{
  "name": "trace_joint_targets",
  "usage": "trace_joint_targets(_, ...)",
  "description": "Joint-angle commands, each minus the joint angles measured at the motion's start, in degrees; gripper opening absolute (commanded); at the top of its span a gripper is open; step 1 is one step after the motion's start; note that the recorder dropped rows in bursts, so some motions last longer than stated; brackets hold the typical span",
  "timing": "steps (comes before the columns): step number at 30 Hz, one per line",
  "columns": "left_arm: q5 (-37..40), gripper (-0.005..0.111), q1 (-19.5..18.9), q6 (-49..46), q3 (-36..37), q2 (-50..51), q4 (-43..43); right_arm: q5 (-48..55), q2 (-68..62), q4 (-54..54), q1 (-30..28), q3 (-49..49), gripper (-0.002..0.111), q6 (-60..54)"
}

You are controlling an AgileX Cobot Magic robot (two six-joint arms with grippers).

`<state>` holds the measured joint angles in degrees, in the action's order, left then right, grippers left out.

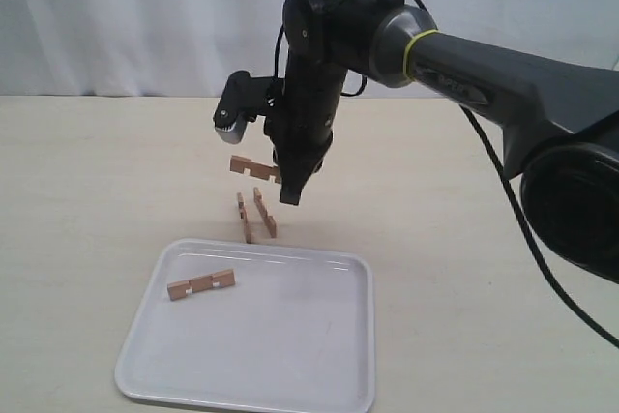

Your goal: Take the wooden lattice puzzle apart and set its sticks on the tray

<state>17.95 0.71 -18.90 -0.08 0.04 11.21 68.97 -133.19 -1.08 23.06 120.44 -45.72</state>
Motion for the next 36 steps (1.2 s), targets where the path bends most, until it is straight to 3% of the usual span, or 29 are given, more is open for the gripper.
trace_joint_targets(1,-0.5,0.0,0.0,0.5,0.1,0.0,-0.1,1.0,2.7,0.0,1.1,-6.5,0.005,7.5)
trace_joint_targets(6,-0.5,0.0,0.0,0.5,0.1,0.0,-0.1,1.0,9.4,-0.6,1.7,-18.7,0.005,12.5)
trace_joint_targets(12,-0.5,0.0,0.0,0.5,0.1,0.0,-0.1,-6.4,20.7,1.1,2.7,-34.8,0.005,14.0)
trace_joint_targets(19,-0.5,0.0,0.0,0.5,0.1,0.0,-0.1,-15.5,31.4,2.4,10.7,-48.6,0.005,15.4)
trace_joint_targets(27,-0.5,0.0,0.0,0.5,0.1,0.0,-0.1,-23.7,32.2,2.4,20.7,-53.2,0.005,15.6)
trace_joint_targets(36,-0.5,0.0,0.0,0.5,0.1,0.0,-0.1,-29.6,26.6,0.4,22.4,-53.2,0.005,18.1)
